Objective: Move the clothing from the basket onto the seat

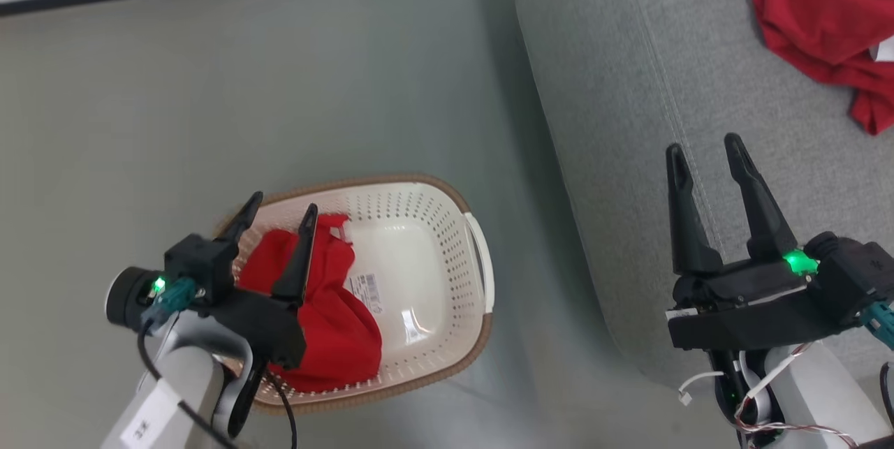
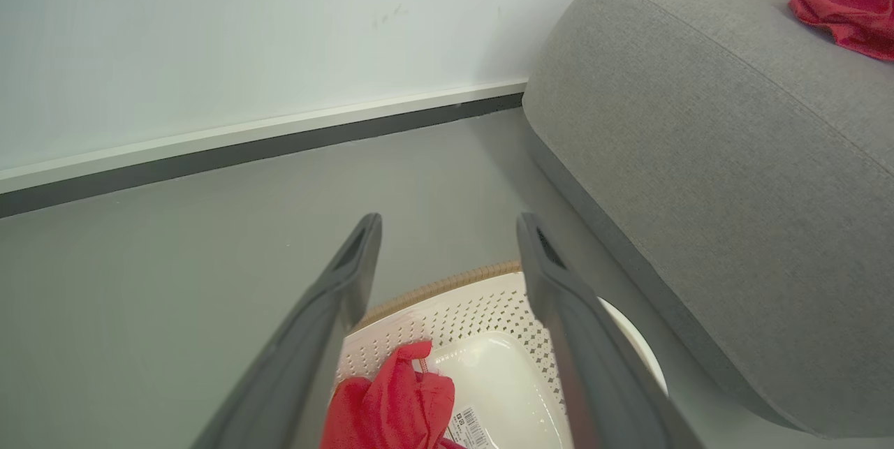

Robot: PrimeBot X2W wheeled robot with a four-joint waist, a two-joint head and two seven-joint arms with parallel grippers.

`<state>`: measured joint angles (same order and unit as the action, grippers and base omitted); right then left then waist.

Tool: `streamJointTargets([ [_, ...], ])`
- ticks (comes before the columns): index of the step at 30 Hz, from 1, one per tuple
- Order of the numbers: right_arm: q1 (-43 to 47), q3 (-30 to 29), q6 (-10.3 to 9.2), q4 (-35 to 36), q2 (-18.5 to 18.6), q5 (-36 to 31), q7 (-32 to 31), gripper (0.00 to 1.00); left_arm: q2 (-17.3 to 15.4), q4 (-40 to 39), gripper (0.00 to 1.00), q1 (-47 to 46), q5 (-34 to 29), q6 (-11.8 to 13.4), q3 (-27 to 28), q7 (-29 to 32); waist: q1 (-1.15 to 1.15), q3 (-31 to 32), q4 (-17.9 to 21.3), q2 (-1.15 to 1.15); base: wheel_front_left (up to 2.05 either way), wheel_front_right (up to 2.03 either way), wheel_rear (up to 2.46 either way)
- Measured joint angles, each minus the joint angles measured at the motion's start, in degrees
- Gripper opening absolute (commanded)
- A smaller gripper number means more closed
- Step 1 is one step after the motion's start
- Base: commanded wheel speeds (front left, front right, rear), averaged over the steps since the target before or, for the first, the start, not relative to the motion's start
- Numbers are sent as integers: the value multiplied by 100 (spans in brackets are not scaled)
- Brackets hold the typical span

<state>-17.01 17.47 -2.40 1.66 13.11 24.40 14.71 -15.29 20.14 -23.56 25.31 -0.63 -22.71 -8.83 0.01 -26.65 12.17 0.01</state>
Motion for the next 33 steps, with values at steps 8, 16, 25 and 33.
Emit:
streamJointTargets([
  [8, -380, 49, 101, 271, -233, -152, 1, 100, 70, 848, 100, -480, -12, -96, -82, 521, 0, -630, 266, 0, 0, 0, 0],
  [16, -704, 0, 175, 505, -360, -283, 1, 100, -13, 1590, 100, -920, -10, -88, -16, 987, 0, -1271, 522, 0, 0, 0, 0],
  [25, -984, 68, 297, 510, -704, -325, 1, 100, -293, 2319, 100, -1380, -167, 125, -38, 1456, -2, -2056, 814, 0, 0, 0, 0],
  [33, -1073, 27, 397, 318, -802, -358, 1, 100, -45, 2878, 100, -1477, -203, -97, -389, 1820, -3, -2364, 1112, -1, 0, 0, 0],
])
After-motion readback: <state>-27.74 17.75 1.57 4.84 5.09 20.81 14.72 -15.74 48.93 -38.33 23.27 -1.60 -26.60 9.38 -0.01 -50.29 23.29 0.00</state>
